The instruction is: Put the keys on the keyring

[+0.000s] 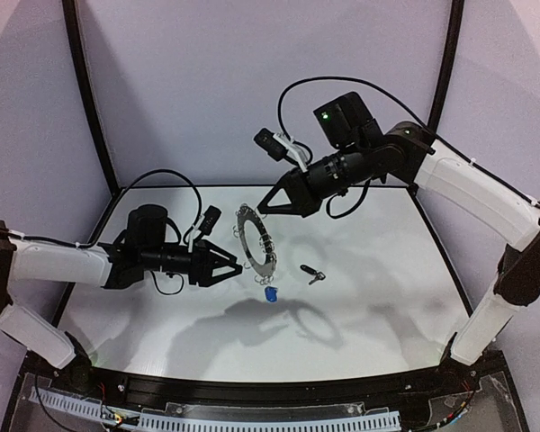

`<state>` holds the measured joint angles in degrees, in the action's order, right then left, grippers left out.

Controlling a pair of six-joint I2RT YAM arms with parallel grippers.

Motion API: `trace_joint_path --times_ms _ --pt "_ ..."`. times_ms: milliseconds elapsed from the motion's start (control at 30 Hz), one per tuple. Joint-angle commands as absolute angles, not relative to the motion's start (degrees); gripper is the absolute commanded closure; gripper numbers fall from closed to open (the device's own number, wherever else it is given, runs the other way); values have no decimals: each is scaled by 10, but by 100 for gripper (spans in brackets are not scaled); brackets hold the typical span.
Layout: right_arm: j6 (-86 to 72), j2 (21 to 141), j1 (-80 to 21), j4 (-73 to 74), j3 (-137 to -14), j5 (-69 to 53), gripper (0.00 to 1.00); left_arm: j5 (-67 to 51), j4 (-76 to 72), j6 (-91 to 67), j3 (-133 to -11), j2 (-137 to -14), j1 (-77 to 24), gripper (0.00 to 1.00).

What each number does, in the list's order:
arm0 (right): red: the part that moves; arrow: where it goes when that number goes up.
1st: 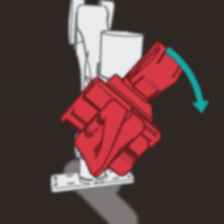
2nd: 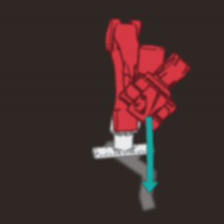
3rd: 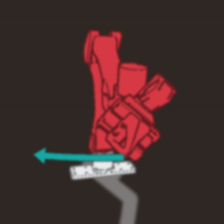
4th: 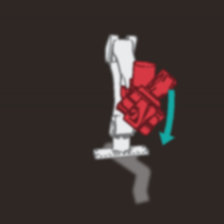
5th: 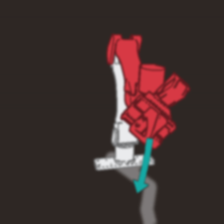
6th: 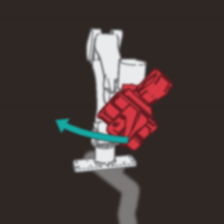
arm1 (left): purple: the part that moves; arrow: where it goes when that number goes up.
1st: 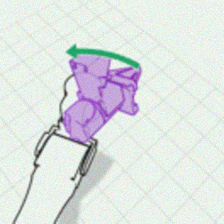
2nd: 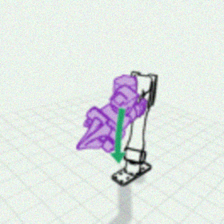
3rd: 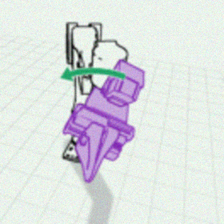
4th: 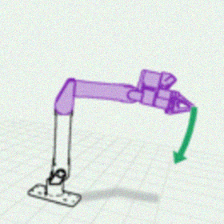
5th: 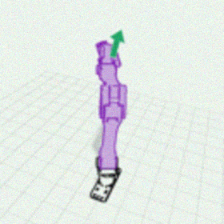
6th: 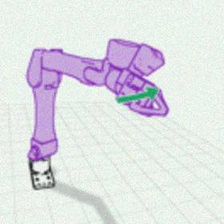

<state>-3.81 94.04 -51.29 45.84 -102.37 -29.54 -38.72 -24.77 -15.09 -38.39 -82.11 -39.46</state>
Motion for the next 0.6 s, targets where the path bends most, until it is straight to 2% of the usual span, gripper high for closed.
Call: trace_joint_path --times_ms 0,233,567 --pt "-72 925 -518 450 -1075 -304 100 -446 -168 -73 -420 -790 -395 38" --pt "-118 941 -518 446 -1117 -327 100 -436 -206 -36 -401 -754 -396 40" --pt "-155 939 -518 406 -1110 -380 100 -394 -268 -30 -384 -756 -396 45"
